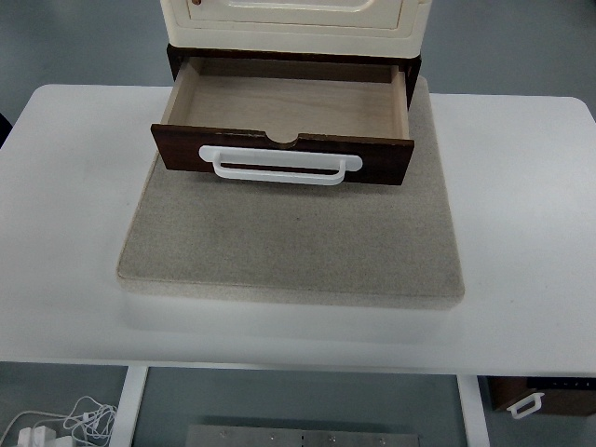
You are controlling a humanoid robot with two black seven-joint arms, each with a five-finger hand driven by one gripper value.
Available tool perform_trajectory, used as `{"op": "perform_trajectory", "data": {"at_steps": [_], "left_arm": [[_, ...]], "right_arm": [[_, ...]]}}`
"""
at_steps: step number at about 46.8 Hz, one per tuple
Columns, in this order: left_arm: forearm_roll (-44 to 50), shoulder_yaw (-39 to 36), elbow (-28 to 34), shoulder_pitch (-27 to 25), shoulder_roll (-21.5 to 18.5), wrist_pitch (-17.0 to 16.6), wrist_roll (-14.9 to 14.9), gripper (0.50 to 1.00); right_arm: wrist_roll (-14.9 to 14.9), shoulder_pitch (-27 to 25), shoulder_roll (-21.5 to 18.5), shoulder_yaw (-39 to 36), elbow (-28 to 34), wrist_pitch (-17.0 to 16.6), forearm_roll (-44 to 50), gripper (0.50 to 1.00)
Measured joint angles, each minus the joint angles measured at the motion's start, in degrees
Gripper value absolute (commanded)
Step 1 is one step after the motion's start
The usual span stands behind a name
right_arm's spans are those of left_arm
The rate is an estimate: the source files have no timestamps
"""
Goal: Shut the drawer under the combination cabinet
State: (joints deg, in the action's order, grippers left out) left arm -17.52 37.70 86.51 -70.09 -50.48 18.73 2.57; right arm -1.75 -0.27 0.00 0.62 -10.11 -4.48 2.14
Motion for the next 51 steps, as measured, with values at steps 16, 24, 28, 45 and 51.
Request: {"op": "perform_trajectory", "data": {"at_steps": [16, 24, 28, 45, 51], "left_arm": [[-3.3, -3.7, 6.4, 0.0, 0.4, 3.8, -7.0, 0.996], [-4.6, -7.1, 7.2, 0.0, 1.2, 5.4, -8.1, 0.996], [-6.4, -8.7, 8.2, 0.0, 2.0, 5.5, -9.0, 0.996], [-8.5, -12.6, 10.5, -0.2, 8.5, 6.3, -14.7, 0.996], [-10.7, -15.6, 10.6, -0.2, 9.7, 6.3, -15.9, 0.996]], "right_arm": [[0.0, 0.0, 0.0, 0.0, 0.0, 0.0, 0.0, 0.952], [0.0, 0.0, 0.0, 0.0, 0.0, 0.0, 0.0, 0.952], [0.0, 0.0, 0.0, 0.0, 0.0, 0.0, 0.0, 0.952], [0.0, 0.0, 0.0, 0.0, 0.0, 0.0, 0.0, 0.952], [0.0, 0.0, 0.0, 0.0, 0.0, 0.0, 0.0, 0.952]]}}
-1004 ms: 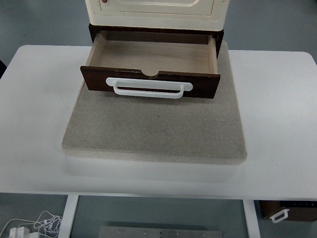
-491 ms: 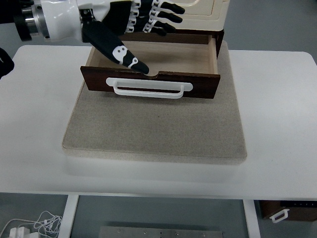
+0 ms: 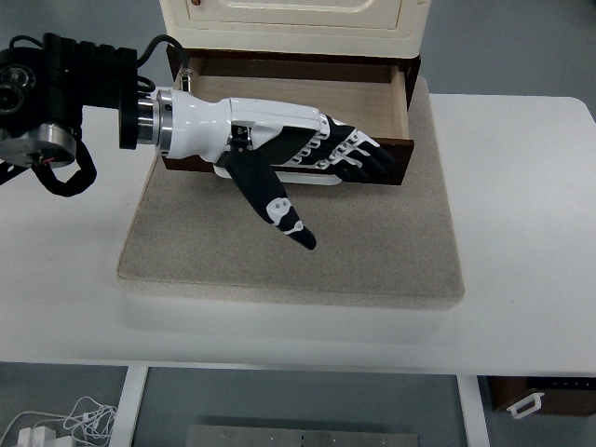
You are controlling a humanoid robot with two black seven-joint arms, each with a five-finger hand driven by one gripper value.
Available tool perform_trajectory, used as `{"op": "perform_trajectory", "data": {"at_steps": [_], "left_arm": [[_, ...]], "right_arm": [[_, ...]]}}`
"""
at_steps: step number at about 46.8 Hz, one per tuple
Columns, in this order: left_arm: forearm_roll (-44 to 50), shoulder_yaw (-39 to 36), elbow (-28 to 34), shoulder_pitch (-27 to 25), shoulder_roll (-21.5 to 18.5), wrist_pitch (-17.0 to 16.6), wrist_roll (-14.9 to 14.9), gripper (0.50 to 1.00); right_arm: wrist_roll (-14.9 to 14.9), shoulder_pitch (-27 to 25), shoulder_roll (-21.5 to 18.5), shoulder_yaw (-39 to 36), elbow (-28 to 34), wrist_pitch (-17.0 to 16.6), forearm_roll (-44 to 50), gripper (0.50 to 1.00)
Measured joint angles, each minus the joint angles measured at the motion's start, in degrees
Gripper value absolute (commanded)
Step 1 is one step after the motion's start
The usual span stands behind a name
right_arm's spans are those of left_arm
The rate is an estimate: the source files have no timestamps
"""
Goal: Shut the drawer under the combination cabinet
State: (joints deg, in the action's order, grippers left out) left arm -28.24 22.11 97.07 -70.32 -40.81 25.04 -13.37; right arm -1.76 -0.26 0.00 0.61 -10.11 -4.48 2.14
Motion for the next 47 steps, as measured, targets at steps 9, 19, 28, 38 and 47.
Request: {"op": "perform_trajectory", "data": {"at_steps": [9, 19, 28, 38, 47], "left_arm": [[-3.9, -2.9, 0.0, 0.2, 1.5, -0.1, -3.7, 0.996], [-4.0, -3.7, 0.0, 0.2, 1.8, 1.2, -10.0, 0.996], [-4.1, -4.6, -0.1, 0.1, 1.8, 1.8, -13.9, 0.999], [-4.6, -4.7, -0.9, 0.0, 1.9, 1.8, -16.4, 0.996], [-7.1, -4.8, -2.9, 0.1, 4.7, 1.8, -17.6, 0.996]], "right_arm": [[0.0, 0.0, 0.0, 0.0, 0.0, 0.0, 0.0, 0.952], [0.0, 0.0, 0.0, 0.0, 0.0, 0.0, 0.0, 0.952], [0.0, 0.0, 0.0, 0.0, 0.0, 0.0, 0.0, 0.952], [0.0, 0.0, 0.0, 0.0, 0.0, 0.0, 0.0, 0.952], [0.0, 0.0, 0.0, 0.0, 0.0, 0.0, 0.0, 0.952]]}}
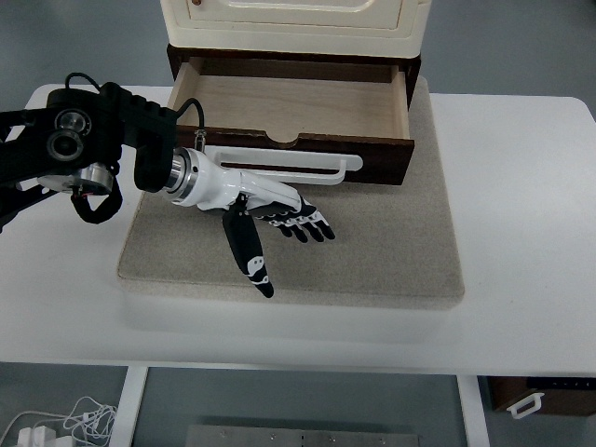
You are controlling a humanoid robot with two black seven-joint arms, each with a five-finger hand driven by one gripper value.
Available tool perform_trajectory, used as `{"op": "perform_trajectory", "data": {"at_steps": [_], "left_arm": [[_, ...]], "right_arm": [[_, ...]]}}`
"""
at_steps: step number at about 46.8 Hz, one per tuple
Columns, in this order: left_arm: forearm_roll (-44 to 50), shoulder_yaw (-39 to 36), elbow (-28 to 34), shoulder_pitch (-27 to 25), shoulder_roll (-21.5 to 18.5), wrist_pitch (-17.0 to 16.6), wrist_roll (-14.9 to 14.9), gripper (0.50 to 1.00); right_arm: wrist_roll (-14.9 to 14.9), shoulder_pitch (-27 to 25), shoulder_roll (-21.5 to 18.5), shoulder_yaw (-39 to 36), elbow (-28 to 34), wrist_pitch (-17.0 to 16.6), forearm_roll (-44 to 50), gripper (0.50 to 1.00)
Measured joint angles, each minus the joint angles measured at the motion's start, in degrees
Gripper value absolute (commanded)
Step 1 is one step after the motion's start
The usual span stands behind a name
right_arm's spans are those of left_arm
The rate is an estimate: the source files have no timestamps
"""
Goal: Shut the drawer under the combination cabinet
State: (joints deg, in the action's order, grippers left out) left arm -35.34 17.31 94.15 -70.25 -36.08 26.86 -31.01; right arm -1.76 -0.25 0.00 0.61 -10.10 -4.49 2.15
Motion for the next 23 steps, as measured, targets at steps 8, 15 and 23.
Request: {"op": "perform_trajectory", "data": {"at_steps": [8, 15, 23], "left_arm": [[-0.2, -0.6, -1.5, -0.1, 1.3, 0.0, -0.1, 0.996], [-1.9, -0.7, -2.9, -0.6, 1.4, 0.0, -0.1, 0.996], [-3.0, -0.6, -3.4, -0.7, 1.4, -0.2, -0.1, 0.996]], "right_arm": [[0.0, 0.0, 0.0, 0.0, 0.0, 0.0, 0.0, 0.952], [0.0, 0.0, 0.0, 0.0, 0.0, 0.0, 0.0, 0.952], [0.0, 0.0, 0.0, 0.0, 0.0, 0.0, 0.0, 0.952]]}}
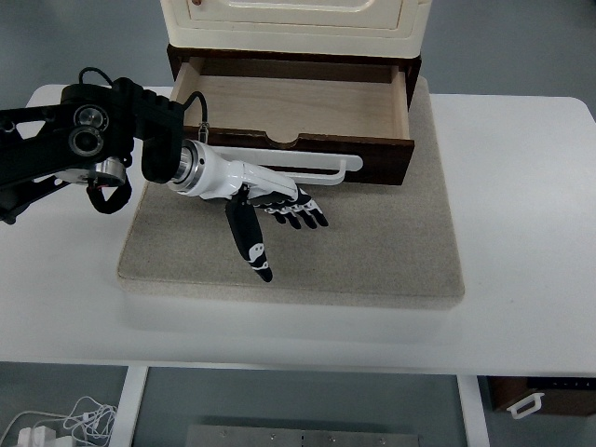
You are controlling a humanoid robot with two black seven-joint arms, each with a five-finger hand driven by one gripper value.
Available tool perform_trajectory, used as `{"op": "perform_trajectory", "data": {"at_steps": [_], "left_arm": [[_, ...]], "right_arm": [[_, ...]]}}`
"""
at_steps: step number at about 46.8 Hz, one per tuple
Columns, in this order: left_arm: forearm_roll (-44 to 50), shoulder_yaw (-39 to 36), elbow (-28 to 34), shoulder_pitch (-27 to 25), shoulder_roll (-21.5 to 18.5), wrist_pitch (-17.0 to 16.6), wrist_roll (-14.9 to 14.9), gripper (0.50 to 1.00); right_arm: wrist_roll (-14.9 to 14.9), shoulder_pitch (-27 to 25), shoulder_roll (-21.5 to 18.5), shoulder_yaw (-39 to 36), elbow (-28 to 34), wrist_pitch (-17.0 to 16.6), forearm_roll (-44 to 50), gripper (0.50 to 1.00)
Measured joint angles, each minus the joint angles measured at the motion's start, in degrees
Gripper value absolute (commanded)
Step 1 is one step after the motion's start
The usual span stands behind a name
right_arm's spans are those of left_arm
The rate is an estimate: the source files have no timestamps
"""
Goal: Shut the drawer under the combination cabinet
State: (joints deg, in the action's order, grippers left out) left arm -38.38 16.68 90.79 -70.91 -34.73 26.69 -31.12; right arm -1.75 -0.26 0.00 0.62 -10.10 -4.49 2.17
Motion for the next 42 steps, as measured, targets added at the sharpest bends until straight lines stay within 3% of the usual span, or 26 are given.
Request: {"op": "perform_trajectory", "data": {"at_steps": [42], "left_arm": [[-2.7, 3.2, -7.8, -0.4, 0.2, -0.6, 0.3, 0.996]], "right_arm": [[0.0, 0.0, 0.0, 0.0, 0.0, 0.0, -0.1, 0.952]]}}
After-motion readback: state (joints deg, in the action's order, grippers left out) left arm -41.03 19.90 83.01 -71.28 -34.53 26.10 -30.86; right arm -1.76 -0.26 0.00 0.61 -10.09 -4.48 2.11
